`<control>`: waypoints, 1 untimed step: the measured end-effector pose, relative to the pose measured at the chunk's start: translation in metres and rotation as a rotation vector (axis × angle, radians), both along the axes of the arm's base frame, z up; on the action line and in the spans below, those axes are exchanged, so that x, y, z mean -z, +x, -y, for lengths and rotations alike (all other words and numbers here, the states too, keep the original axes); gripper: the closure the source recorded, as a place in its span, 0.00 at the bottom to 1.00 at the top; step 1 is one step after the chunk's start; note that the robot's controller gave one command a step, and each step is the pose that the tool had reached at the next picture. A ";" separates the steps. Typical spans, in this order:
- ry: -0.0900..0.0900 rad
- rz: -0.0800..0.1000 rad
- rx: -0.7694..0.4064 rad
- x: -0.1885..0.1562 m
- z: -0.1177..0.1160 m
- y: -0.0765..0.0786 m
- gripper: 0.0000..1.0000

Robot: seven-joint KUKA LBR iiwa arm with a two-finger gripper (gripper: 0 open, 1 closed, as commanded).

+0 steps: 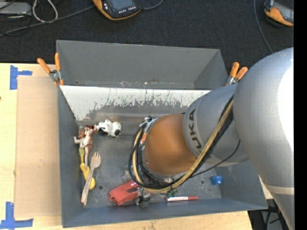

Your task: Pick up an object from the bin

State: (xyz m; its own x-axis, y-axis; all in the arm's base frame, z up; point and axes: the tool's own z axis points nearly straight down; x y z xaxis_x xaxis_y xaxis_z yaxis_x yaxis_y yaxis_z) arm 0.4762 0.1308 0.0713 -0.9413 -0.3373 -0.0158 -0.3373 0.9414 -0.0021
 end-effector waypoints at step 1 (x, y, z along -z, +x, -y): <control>0.000 0.000 -0.001 0.000 0.000 0.000 1.00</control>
Offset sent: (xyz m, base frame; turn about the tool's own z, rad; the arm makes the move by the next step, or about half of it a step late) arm 0.0001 0.0001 0.0210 -0.0014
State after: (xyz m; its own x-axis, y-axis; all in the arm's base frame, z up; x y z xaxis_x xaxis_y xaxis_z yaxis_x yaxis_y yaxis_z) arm 0.4762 0.1310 0.0713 -0.9410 -0.3381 -0.0159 -0.3381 0.9411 -0.0018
